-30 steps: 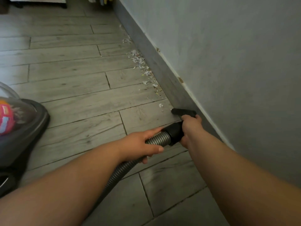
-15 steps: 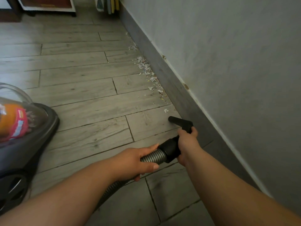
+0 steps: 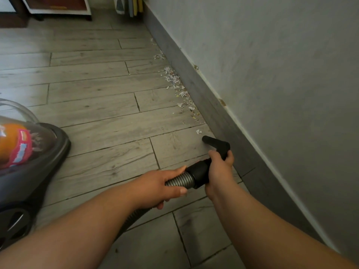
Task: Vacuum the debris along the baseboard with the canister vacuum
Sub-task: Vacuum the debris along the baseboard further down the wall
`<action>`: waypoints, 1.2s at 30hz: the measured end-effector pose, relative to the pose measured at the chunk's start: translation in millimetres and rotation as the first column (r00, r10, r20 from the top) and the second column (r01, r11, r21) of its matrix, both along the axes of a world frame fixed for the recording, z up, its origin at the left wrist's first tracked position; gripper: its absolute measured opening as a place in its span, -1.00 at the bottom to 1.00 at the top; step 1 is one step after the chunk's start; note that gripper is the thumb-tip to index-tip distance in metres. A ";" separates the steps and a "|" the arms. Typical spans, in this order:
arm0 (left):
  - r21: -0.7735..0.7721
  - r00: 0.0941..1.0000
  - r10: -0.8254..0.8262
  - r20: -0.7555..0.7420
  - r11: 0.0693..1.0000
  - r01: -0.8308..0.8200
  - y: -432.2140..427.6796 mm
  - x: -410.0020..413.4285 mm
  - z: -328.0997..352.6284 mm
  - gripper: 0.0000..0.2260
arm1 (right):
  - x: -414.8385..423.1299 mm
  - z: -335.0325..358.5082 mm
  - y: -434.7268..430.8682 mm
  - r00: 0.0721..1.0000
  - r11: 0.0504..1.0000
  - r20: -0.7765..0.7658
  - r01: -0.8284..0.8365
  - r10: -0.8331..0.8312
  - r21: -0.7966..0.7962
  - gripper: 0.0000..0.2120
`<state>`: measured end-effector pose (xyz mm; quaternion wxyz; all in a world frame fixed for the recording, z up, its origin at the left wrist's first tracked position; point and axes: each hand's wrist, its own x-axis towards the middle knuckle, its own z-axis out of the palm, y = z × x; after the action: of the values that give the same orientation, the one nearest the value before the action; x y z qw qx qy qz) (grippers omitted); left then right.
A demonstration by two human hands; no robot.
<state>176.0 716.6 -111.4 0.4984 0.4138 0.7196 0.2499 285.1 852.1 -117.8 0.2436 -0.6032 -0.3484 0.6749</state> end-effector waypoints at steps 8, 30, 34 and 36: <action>-0.003 0.999 0.003 0.034 1.000 -0.003 14.0 3.4 5.4 -0.42 | 4.9 -6.1 -7.4 0.994 0.997 -0.104 0.024 -0.016 0.076 -0.30; -0.011 0.994 0.054 0.100 0.999 -0.053 25.5 9.0 -7.5 -0.41 | 1.4 -6.9 3.2 0.999 0.987 0.050 0.012 -0.020 0.158 -0.33; -0.015 0.992 0.084 0.091 0.996 -0.083 28.0 10.7 -7.3 -0.41 | -3.4 -4.0 5.9 0.999 0.987 0.047 -0.007 -0.001 0.159 -0.33; -0.014 0.993 0.084 0.078 0.996 -0.083 29.6 10.5 -8.0 -0.41 | -5.6 -2.8 7.7 0.999 0.988 0.046 -0.009 0.002 0.157 -0.33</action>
<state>186.5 746.2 -119.4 0.5174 0.3705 0.7177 0.2828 279.5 859.8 -120.6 0.2802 -0.5964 -0.4076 0.6322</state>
